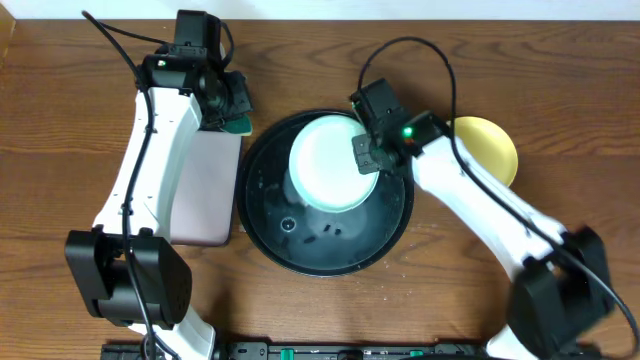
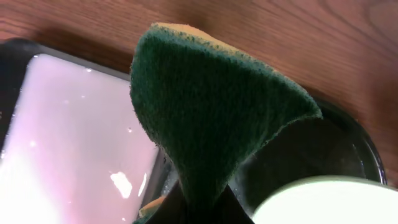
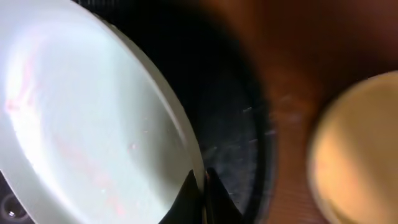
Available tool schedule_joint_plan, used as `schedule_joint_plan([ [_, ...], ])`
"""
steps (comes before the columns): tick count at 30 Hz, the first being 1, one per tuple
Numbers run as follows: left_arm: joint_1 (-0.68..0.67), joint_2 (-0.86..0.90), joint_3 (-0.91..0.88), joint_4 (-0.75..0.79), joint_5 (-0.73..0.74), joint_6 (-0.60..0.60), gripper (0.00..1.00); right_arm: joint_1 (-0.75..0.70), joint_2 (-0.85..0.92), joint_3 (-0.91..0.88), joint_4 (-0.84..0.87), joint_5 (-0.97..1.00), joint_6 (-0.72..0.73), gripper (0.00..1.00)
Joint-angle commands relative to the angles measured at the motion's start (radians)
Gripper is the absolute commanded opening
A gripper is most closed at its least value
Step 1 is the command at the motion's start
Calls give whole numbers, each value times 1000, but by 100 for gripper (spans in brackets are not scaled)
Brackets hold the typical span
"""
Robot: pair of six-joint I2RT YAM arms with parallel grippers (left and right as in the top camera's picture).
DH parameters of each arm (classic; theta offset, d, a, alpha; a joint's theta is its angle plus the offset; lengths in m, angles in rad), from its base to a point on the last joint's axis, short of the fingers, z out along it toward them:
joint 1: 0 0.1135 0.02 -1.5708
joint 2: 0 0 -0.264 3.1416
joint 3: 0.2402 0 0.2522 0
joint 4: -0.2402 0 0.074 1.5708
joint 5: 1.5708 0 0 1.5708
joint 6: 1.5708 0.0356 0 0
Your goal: Clean dirty plates on tray and stack at the side
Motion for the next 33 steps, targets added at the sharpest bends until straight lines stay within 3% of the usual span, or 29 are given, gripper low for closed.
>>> schedule_joint_plan([
  [1, 12, 1, -8, -3, -19, 10, 9, 66, -83, 8, -6, 302, -50, 1],
  [11, 12, 1, -8, -15, -19, 10, 8, 250, -194, 8, -6, 739, -165, 1],
  [22, 11, 1, -8, -26, -19, 10, 8, 391, -204, 8, -3, 1135, -169, 1],
  [28, 11, 1, -8, -26, -19, 10, 8, 410, -204, 8, -2, 1172, -167, 1],
  [33, 11, 1, -8, -26, -19, 10, 8, 386, -204, 7, -3, 1012, -167, 1],
])
